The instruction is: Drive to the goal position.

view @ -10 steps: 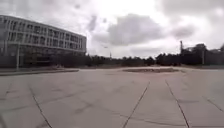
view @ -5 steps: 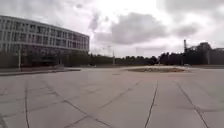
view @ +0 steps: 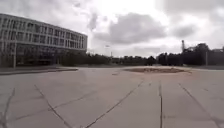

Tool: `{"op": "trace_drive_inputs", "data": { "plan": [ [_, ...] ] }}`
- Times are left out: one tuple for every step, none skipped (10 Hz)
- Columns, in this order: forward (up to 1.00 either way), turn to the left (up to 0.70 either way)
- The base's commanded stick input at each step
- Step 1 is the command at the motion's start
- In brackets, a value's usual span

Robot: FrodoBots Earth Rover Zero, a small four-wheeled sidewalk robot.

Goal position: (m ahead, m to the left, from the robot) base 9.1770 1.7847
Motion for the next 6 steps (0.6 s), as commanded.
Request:
{"op": "trace_drive_inputs", "data": {
  "plan": [
    [0.70, 0.00],
    [0.70, 0.00],
    [0.70, 0.00],
    [0.70, 0.00],
    [0.70, 0.00],
    [0.70, 0.00]
  ]
}}
